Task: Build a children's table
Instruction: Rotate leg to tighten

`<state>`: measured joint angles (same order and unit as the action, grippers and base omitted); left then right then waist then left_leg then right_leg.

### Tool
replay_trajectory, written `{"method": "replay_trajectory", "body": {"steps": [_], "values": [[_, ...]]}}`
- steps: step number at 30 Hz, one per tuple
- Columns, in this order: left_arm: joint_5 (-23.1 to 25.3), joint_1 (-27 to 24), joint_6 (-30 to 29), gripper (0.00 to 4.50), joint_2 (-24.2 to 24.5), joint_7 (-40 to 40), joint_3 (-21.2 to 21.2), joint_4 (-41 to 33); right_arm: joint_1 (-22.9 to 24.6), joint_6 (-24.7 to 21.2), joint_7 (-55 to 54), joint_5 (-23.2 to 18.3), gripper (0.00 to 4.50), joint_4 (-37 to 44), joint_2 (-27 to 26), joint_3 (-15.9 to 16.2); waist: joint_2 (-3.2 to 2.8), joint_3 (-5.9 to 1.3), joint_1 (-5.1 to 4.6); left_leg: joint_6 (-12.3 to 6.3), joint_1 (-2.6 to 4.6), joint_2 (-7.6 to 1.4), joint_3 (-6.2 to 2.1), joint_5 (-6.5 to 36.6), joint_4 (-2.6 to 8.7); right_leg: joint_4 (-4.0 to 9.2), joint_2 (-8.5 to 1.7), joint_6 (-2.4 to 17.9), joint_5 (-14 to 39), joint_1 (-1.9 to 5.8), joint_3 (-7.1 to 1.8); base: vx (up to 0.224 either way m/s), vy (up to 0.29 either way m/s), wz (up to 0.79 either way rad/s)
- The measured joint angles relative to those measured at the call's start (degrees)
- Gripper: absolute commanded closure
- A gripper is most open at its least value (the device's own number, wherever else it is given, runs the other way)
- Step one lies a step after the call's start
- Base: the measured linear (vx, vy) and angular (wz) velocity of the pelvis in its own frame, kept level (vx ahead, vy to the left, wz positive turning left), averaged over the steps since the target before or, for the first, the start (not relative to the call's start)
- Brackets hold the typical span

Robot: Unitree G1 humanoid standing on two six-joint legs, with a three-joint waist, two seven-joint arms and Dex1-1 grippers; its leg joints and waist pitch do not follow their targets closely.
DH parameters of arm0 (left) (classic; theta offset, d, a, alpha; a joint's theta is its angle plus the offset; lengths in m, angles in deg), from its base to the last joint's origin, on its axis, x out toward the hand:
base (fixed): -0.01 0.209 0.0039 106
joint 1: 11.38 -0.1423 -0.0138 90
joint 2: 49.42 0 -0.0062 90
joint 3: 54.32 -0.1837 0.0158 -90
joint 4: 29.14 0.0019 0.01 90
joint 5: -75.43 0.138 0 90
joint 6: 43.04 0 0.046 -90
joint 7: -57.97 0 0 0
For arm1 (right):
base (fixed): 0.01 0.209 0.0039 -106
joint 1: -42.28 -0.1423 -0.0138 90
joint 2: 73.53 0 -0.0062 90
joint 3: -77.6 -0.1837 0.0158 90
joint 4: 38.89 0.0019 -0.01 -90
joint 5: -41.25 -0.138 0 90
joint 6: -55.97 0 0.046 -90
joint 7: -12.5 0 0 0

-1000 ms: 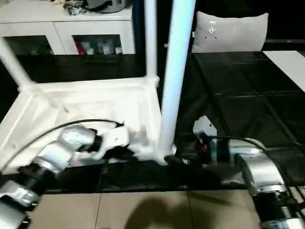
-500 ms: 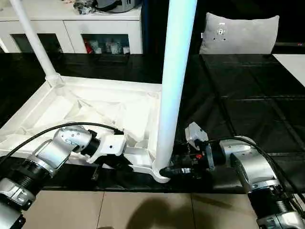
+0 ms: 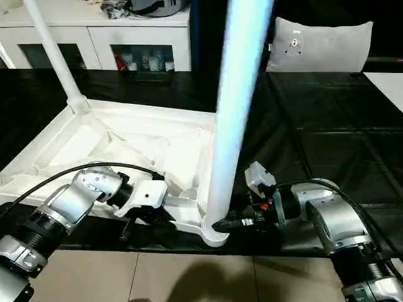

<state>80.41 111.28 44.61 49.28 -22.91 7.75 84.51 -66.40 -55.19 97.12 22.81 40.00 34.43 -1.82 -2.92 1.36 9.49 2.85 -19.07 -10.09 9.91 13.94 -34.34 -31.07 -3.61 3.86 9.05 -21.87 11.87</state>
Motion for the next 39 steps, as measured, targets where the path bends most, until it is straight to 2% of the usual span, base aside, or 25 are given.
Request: {"method": "replay_trajectory", "body": {"steps": [5, 9, 11, 14, 17, 18, 20, 22, 26, 27, 29, 34, 37, 39], "values": [[-0.26, -0.32, -5.43, 4.50, -0.97, 1.49, 1.19, -0.82, 1.21, -2.15, -4.40, -0.10, 2.47, 1.54, -2.09, -1.12, -0.06, -0.04, -0.52, 0.13, 0.12, 0.00, 0.01, -0.10, 0.00, -0.10, 0.01, 0.01, -0.02, 0.06, -0.01, 0.000, 0.000, 0.00], [-0.08, -0.78, -12.51, 4.50, -3.20, 7.24, 4.49, -0.78, 1.24, -3.96, -13.80, 1.21, 2.49, 1.55, -6.31, -3.51, -0.08, -0.04, -1.81, 0.29, 0.16, -0.01, 0.01, -0.23, -0.07, -0.06, 0.03, -0.01, -0.03, 0.11, 0.01, 0.000, 0.000, 0.00], [-0.08, -0.94, -15.49, 4.50, -5.03, 9.97, 5.37, -0.89, 1.20, -4.66, -18.14, 2.12, 2.49, 1.62, -7.66, -4.61, -0.11, -0.07, -3.18, 0.30, 0.19, -0.01, 0.01, -0.21, -0.12, 0.20, 0.03, -0.13, -0.10, 0.26, 0.04, 0.000, 0.000, 0.00], [1.64, -0.95, -21.08, 4.50, -10.23, 19.00, 7.39, -0.83, 0.21, -5.55, -31.91, 6.03, 2.49, 0.53, -14.05, -8.02, -0.24, -0.12, -5.40, 0.47, 0.38, -0.02, -0.01, -0.04, -0.15, 0.68, 0.03, -0.31, -0.21, 0.62, 0.16, 0.000, 0.000, 0.00], [1.81, -1.17, -23.91, 4.50, -15.20, 26.57, 9.00, -0.14, -2.36, -5.67, -42.63, 8.96, 2.49, -2.29, -18.28, -9.67, -0.24, -0.09, -7.49, 0.35, 0.55, -0.03, -0.08, 0.04, -0.14, 1.13, 0.01, -0.43, -0.29, 1.03, 0.39, 0.000, 0.000, 0.00], [1.80, -1.18, -24.13, 4.50, -16.01, 27.80, 9.05, -0.13, -2.82, -5.67, -44.30, 9.24, 2.49, -2.70, -18.54, -9.79, -0.23, -0.09, -7.82, 0.32, 0.58, -0.02, -0.11, 0.06, -0.13, 1.25, 0.01, -0.45, -0.30, 1.03, 0.44, 0.000, 0.000, 0.00], [2.84, -1.12, -24.52, 4.50, -19.23, 33.48, 10.07, 0.84, -5.55, -3.84, -53.18, 10.48, 2.49, -6.92, -23.43, -12.07, -0.22, -0.08, -8.76, 0.30, 0.28, -0.02, -0.17, 0.07, -0.13, 1.35, 0.00, -0.55, -0.36, 1.00, 0.49, 0.000, 0.000, 0.00], [3.31, -1.03, -24.54, 4.50, -20.32, 36.19, 10.22, 0.98, -6.33, -1.15, -57.30, 11.11, 1.96, -8.89, -25.28, -12.55, -0.22, -0.08, -9.29, 0.26, 0.12, -0.02, -0.26, 0.10, -0.11, 1.43, 0.01, -0.58, -0.39, 0.94, 0.54, 0.000, 0.000, 0.00], [3.42, -0.88, -24.06, 4.50, -20.35, 36.10, 10.08, 0.96, -6.18, -0.08, -57.83, 10.57, 1.75, -9.00, -26.22, -13.27, -0.23, -0.09, -9.34, -0.27, 0.07, 0.01, -0.26, 0.10, -0.06, 1.38, 0.00, -0.55, -0.40, 0.93, 0.42, 0.000, 0.000, 0.00], [3.48, -0.82, -23.38, 4.50, -20.04, 35.76, 9.98, 0.95, -5.61, -0.08, -57.62, 10.54, 1.51, -8.22, -26.22, -13.49, -0.21, -0.09, -9.22, -0.32, 0.07, 0.05, -0.26, 0.13, -0.04, 1.28, 0.00, -0.54, -0.41, 0.90, 0.33, 0.000, 0.000, 0.00], [3.49, -0.75, -21.48, 4.50, -19.10, 34.29, 9.23, 1.02, -4.28, 0.02, -55.56, 10.14, 1.39, -6.49, -25.49, -13.49, -0.21, -0.09, -9.00, -0.39, 0.07, 0.15, -0.23, 0.25, 0.04, 1.05, -0.03, -0.47, -0.35, 0.75, 0.14, 0.000, 0.000, 0.00], [3.49, 0.29, -13.56, 4.50, -16.03, 31.62, 7.39, 3.86, 1.29, 0.67, -48.30, 8.76, 0.86, -2.84, -20.35, -12.30, -0.18, -0.07, -6.96, -0.38, -0.13, 0.13, -0.20, 0.23, 0.12, 0.57, -0.01, -0.30, -0.08, 0.27, 0.07, 0.000, 0.000, 0.00], [3.69, 1.02, -10.16, 4.50, -14.76, 31.03, 7.39, 5.74, 3.28, 0.93, -46.42, 7.60, 0.72, -1.36, -18.55, -12.27, -0.11, -0.02, -6.47, -0.28, -0.25, 0.12, -0.12, 0.15, 0.02, 0.22, -0.02, -0.20, -0.02, -0.04, 0.00, 0.000, 0.000, 0.00], [3.74, 1.29, -8.25, 4.50, -14.53, 30.86, 7.39, 6.97, 4.74, 1.09, -44.54, 6.97, 0.48, -0.12, -17.08, -12.43, -0.09, -0.01, -6.29, -0.22, -0.22, 0.12, -0.12, 0.10, 0.01, 0.20, -0.02, -0.18, -0.04, -0.04, 0.00, 0.000, 0.000, 0.00]]}}
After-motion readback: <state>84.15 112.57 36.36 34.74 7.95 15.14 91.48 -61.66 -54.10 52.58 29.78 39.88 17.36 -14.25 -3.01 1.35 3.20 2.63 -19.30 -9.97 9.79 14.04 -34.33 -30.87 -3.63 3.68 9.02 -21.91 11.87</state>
